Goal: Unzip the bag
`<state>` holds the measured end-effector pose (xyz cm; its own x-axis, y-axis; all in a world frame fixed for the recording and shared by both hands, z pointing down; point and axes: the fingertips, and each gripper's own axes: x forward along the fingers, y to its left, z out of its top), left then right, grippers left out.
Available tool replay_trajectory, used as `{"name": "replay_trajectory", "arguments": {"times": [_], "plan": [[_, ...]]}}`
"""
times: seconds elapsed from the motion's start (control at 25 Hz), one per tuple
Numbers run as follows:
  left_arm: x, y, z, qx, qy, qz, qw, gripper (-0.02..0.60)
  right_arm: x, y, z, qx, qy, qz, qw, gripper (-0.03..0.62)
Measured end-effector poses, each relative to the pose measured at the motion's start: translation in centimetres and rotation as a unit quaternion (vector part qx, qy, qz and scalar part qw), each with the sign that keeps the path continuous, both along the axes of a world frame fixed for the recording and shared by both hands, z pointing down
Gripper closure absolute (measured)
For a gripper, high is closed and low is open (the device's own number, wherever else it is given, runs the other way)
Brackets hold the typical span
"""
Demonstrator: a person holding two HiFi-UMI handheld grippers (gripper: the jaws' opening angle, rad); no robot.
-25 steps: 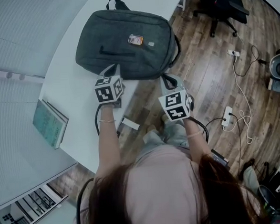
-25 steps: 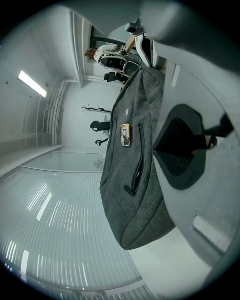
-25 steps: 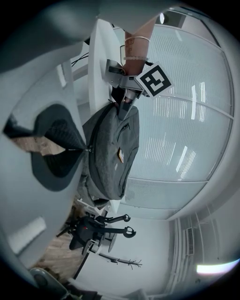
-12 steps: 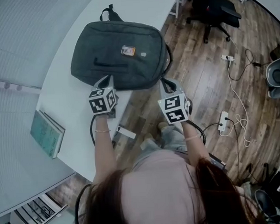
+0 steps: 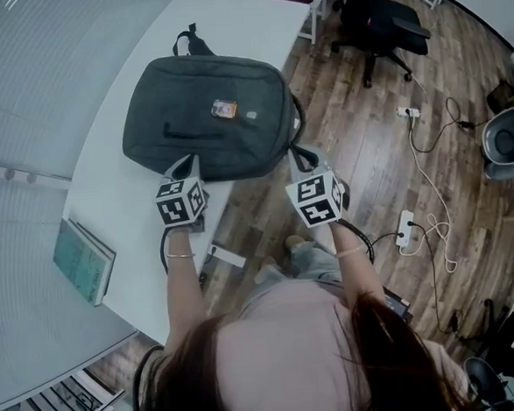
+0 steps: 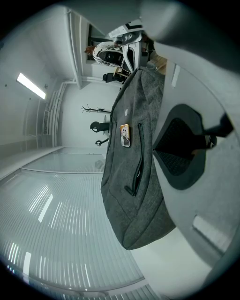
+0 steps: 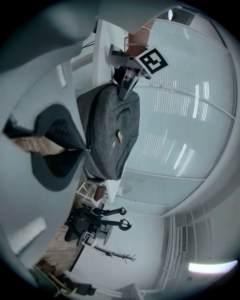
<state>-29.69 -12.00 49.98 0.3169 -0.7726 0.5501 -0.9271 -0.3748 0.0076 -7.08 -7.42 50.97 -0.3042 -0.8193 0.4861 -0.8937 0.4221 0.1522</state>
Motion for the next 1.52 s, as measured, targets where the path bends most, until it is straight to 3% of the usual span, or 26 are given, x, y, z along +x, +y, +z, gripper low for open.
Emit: {"name": "replay_trajectory", "arguments": {"times": [0.96,1.52], "plan": [[0.4,-0.1,-0.1,0.015,-0.001,-0.008,0.9999,0.572,3.1,-4.6,-0.8,0.019,0.019,-0.061,0.998,0.582],[0.6,-0.2,-0.2,0.021,-0.008,-0.005,0.9997,0.572,4.0,-7.2,-1.0,0.03,0.032,-0.071,0.997,0.582]]}}
